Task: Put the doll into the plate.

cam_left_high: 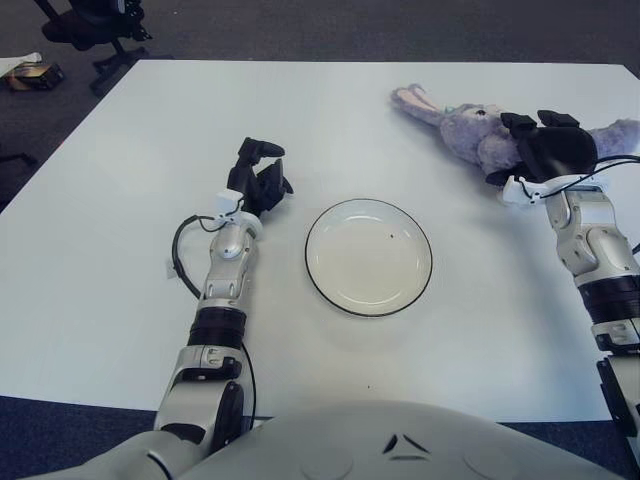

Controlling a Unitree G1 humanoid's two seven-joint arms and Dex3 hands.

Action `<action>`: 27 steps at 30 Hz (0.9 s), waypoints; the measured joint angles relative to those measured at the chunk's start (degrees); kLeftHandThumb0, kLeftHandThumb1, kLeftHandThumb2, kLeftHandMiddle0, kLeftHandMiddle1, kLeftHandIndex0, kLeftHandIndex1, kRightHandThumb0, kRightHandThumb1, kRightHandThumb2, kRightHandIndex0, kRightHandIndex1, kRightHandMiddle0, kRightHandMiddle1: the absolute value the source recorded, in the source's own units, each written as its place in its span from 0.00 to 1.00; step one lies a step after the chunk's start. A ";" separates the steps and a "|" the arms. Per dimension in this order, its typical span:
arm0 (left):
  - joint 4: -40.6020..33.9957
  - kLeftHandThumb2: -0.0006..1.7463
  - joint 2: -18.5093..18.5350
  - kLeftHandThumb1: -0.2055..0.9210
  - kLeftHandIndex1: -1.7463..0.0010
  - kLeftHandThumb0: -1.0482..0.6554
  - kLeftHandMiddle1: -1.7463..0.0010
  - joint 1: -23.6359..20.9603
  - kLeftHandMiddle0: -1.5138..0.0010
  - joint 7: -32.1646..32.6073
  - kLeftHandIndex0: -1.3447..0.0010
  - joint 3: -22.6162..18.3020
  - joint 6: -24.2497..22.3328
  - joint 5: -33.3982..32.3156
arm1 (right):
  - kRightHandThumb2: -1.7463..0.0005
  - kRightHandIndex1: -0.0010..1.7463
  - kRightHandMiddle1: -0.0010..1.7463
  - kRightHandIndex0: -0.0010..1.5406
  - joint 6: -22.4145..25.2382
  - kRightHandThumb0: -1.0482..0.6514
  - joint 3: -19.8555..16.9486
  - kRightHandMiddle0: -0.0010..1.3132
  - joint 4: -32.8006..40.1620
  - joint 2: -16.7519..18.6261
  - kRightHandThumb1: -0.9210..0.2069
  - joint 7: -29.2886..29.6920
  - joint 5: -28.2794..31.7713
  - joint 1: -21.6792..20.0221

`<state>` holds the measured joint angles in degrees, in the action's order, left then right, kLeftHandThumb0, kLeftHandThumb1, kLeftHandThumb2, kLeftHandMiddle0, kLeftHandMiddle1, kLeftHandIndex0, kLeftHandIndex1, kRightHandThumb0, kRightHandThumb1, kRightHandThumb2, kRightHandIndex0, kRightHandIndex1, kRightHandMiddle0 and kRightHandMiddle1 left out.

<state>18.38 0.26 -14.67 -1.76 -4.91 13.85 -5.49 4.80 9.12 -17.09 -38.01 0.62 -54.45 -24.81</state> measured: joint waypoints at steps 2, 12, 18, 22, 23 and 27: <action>0.10 0.38 -0.01 0.90 0.00 0.40 0.00 -0.08 0.45 -0.10 0.79 -0.04 0.00 -0.01 | 0.91 0.00 0.00 0.20 0.08 0.10 0.32 0.20 -0.91 0.00 0.00 0.04 0.10 -0.41; 0.30 0.38 -0.02 0.89 0.00 0.40 0.00 -0.25 0.45 -0.49 0.79 -0.18 0.02 -0.08 | 0.90 0.00 0.00 0.19 -0.22 0.10 2.72 0.20 -8.50 -0.01 0.00 2.03 0.93 -4.25; 0.26 0.38 -0.05 0.89 0.00 0.40 0.00 -0.30 0.45 -0.52 0.79 -0.29 0.02 -0.12 | 0.90 0.00 0.00 0.19 0.50 0.10 4.12 0.20 -12.35 0.00 0.00 2.89 1.42 -6.47; 0.18 0.38 -0.09 0.89 0.00 0.40 0.00 -0.30 0.45 -0.52 0.79 -0.34 0.02 -0.13 | 0.90 0.00 0.00 0.19 1.25 0.10 4.92 0.20 -14.26 0.12 0.00 3.27 1.72 -7.61; 0.17 0.38 -0.10 0.89 0.00 0.40 0.00 -0.30 0.45 -0.52 0.79 -0.35 0.02 -0.13 | 0.90 0.00 0.00 0.19 1.50 0.10 5.14 0.20 -14.82 0.17 0.00 3.37 1.73 -7.95; 0.12 0.38 -0.20 0.90 0.00 0.40 0.00 -0.30 0.45 -0.52 0.79 -0.42 0.02 -0.13 | 0.89 0.00 0.00 0.19 2.41 0.10 6.19 0.20 -17.13 0.35 0.00 3.94 1.75 -9.22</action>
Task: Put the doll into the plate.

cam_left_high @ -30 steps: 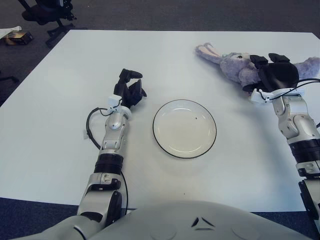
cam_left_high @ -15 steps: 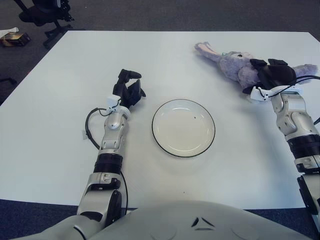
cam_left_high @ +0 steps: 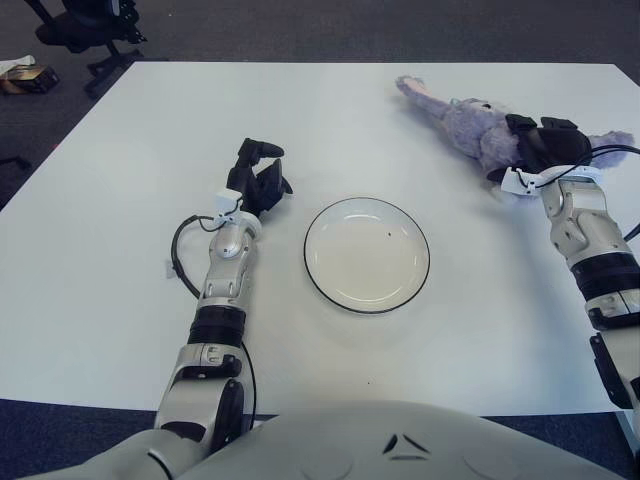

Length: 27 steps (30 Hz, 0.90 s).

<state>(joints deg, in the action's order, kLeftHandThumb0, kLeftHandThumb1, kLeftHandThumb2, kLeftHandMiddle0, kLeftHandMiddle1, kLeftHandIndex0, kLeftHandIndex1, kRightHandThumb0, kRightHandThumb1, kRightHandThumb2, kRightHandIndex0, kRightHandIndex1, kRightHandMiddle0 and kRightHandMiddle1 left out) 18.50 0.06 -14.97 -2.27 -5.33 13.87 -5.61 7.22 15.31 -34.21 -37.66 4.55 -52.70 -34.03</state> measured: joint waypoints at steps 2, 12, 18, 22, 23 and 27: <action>-0.08 0.38 -0.04 0.90 0.00 0.40 0.00 0.01 0.45 0.00 0.79 -0.03 0.00 0.00 | 0.89 0.00 0.00 0.19 0.42 0.10 0.49 0.20 -1.46 0.13 0.00 0.20 0.00 -0.75; -0.33 0.38 -0.29 0.89 0.00 0.40 0.00 0.02 0.45 0.02 0.79 -0.09 0.00 0.03 | 0.84 0.03 0.03 0.32 2.42 0.15 2.95 0.31 -9.00 0.81 0.00 1.08 0.33 -4.85; -0.42 0.38 -0.44 0.89 0.00 0.40 0.00 0.02 0.45 0.02 0.79 -0.14 0.00 0.03 | 0.93 0.08 0.22 0.44 2.94 0.33 3.88 0.46 -12.47 1.47 0.00 4.65 0.43 -6.06; -0.49 0.38 -0.46 0.89 0.00 0.40 0.00 0.02 0.44 0.02 0.79 -0.19 0.00 0.03 | 0.89 0.30 0.65 0.37 2.88 0.39 4.17 0.41 -16.28 2.67 0.00 11.78 0.63 -6.35; -0.50 0.38 -0.46 0.89 0.00 0.40 0.00 0.02 0.44 0.02 0.79 -0.20 0.00 0.03 | 0.88 0.35 0.71 0.35 2.74 0.40 4.27 0.39 -17.06 2.89 0.00 13.08 0.76 -6.42; -0.55 0.38 -0.46 0.90 0.00 0.40 0.00 0.03 0.44 0.02 0.79 -0.22 0.00 0.03 | 0.85 0.42 0.81 0.33 1.51 0.41 4.79 0.36 -20.43 3.31 0.00 17.60 1.76 -7.21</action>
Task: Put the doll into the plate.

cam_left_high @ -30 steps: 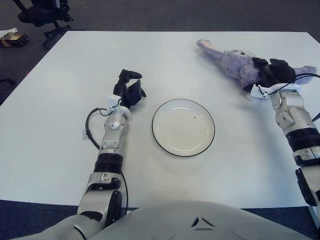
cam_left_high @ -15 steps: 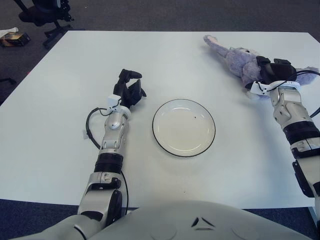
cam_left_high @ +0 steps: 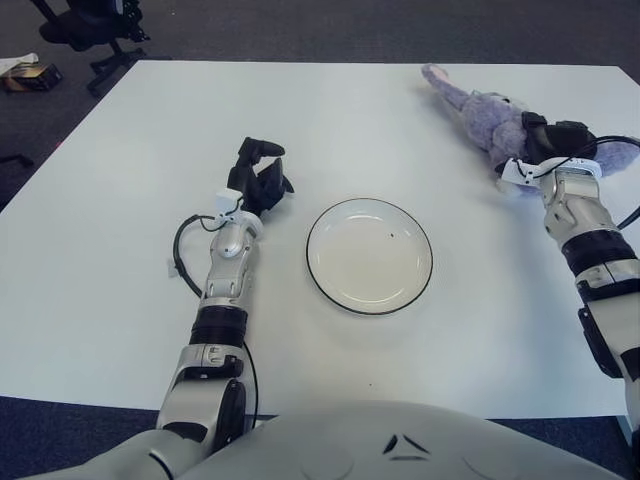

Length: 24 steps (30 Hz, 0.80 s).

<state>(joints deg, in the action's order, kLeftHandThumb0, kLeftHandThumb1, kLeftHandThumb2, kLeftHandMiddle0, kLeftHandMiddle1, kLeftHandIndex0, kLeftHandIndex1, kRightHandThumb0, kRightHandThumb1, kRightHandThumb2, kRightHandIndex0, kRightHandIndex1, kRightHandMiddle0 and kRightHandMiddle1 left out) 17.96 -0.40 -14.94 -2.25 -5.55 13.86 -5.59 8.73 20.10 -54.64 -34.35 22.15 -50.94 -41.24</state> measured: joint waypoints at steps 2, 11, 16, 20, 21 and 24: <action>-0.06 0.38 -0.02 0.90 0.00 0.40 0.00 0.00 0.45 0.00 0.79 0.00 0.00 0.00 | 0.84 0.58 0.85 0.30 -0.54 0.51 0.28 0.33 -1.11 0.00 0.00 1.10 0.40 -0.44; -0.34 0.38 -0.10 0.90 0.00 0.40 0.00 0.13 0.45 0.00 0.79 -0.02 0.00 0.02 | 0.60 0.81 0.96 0.26 -2.75 0.61 0.77 0.28 -3.03 -0.02 0.18 3.16 2.32 -0.85; -0.45 0.38 -0.16 0.90 0.00 0.40 0.00 0.18 0.45 0.00 0.79 -0.03 -0.01 0.02 | 0.35 0.95 0.97 0.34 -7.76 0.62 -0.82 0.31 -3.00 -0.49 0.43 5.11 5.63 -0.13; -0.62 0.38 -0.07 0.90 0.00 0.40 0.00 0.49 0.45 0.01 0.80 -0.08 -0.01 0.03 | 0.27 0.99 0.97 0.37 -12.48 0.62 -2.05 0.33 -3.08 -1.33 0.51 6.57 8.06 0.85; -0.68 0.38 -0.05 0.90 0.00 0.40 0.00 0.53 0.45 0.01 0.80 -0.07 -0.01 0.02 | 0.27 0.99 0.97 0.37 -13.01 0.62 -2.11 0.33 -3.13 -1.47 0.52 6.73 8.40 0.99; -0.75 0.38 -0.01 0.90 0.00 0.40 0.00 0.57 0.44 0.01 0.80 -0.08 -0.01 0.03 | 0.26 1.00 0.97 0.38 -14.16 0.62 -2.12 0.33 -3.23 -1.67 0.53 7.05 9.05 1.12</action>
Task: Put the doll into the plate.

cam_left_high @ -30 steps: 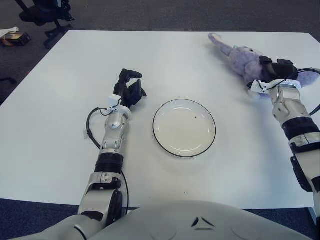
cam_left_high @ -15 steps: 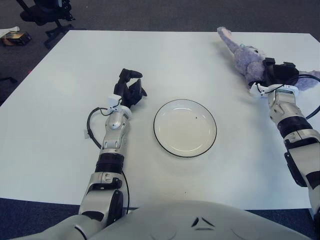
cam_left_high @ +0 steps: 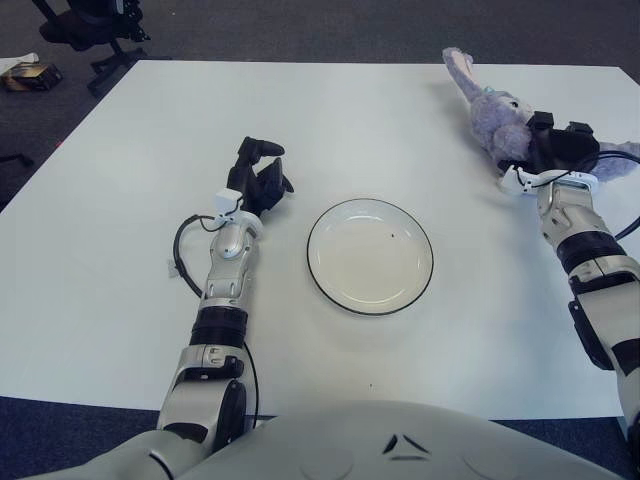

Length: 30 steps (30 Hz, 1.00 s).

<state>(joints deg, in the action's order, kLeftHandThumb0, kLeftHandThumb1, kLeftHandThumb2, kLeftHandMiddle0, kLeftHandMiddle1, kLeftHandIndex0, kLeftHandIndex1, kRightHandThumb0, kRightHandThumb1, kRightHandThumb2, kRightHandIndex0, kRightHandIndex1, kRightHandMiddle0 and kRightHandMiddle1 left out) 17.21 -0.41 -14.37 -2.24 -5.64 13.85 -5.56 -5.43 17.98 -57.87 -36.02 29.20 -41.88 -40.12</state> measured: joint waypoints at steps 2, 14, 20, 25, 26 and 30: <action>-0.02 0.38 0.01 0.90 0.00 0.40 0.00 0.00 0.44 0.00 0.80 0.00 0.00 0.00 | 0.25 1.00 0.98 0.38 -0.34 0.62 0.03 0.33 -0.05 -0.08 0.53 0.05 0.29 0.00; -0.21 0.38 0.09 0.90 0.00 0.40 0.00 0.16 0.44 0.12 0.80 0.00 0.00 0.02 | 0.23 1.00 1.00 0.39 -6.65 0.62 -0.30 0.33 2.29 -1.72 0.55 -1.13 3.00 1.29; -0.14 0.38 0.12 0.90 0.00 0.40 0.00 0.12 0.44 0.30 0.79 0.00 0.00 0.14 | 0.26 1.00 1.00 0.36 -12.81 0.62 -1.08 0.30 4.80 -2.84 0.51 1.65 4.12 3.75; 0.38 0.38 0.44 0.90 0.00 0.40 0.00 0.01 0.44 0.71 0.79 -0.16 0.00 0.15 | 0.27 1.00 1.00 0.36 -18.35 0.62 -1.49 0.29 7.13 -3.09 0.50 4.06 4.46 6.06; 0.49 0.38 0.48 0.90 0.00 0.40 0.00 -0.05 0.44 0.72 0.79 -0.16 0.00 0.15 | 0.27 1.00 1.00 0.35 -18.98 0.62 -1.51 0.29 7.33 -3.09 0.49 4.28 4.45 6.22; 1.04 0.38 0.51 0.89 0.00 0.40 0.00 -0.33 0.44 0.82 0.79 -0.16 0.00 0.16 | 0.28 1.00 1.00 0.35 -21.92 0.62 -1.66 0.28 8.79 -3.35 0.49 6.91 4.12 7.38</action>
<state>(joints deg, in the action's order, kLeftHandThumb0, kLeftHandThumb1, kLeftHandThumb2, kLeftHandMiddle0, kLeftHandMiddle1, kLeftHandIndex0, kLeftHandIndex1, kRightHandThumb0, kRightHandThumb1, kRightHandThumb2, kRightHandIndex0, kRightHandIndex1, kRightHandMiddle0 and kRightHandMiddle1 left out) 18.25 0.10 -14.70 -1.41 -5.80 13.85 -5.40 -27.35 16.32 -49.09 -39.36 36.11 -37.76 -32.73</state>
